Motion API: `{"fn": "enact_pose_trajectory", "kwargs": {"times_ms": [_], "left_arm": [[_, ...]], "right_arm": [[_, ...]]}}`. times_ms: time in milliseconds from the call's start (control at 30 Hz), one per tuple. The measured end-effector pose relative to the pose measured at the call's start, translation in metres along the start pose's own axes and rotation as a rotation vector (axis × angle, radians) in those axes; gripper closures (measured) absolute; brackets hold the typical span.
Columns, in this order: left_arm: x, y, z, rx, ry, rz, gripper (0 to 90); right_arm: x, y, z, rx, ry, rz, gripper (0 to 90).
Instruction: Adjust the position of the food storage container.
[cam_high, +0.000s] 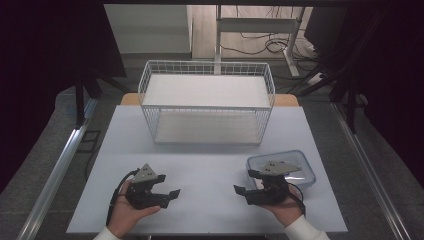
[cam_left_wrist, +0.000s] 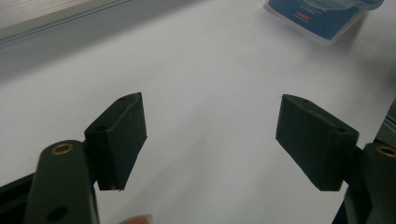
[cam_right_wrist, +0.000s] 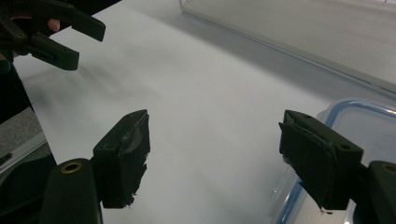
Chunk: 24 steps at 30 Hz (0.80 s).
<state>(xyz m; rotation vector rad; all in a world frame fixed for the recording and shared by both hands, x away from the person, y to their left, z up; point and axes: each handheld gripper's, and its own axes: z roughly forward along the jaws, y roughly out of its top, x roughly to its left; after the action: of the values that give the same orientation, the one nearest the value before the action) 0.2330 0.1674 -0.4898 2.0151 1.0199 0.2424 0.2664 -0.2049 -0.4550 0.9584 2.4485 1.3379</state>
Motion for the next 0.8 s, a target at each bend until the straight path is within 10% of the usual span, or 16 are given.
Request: {"fn": "enact_pose_trajectory", "kwargs": {"times_ms": [800], "left_arm": [[-0.004, -0.006, -0.002, 0.020, 0.011, 0.024, 24.1]], "right_arm": [[-0.021, 0.010, -0.020, 0.014, -0.093, 0.014, 30.6]]}}
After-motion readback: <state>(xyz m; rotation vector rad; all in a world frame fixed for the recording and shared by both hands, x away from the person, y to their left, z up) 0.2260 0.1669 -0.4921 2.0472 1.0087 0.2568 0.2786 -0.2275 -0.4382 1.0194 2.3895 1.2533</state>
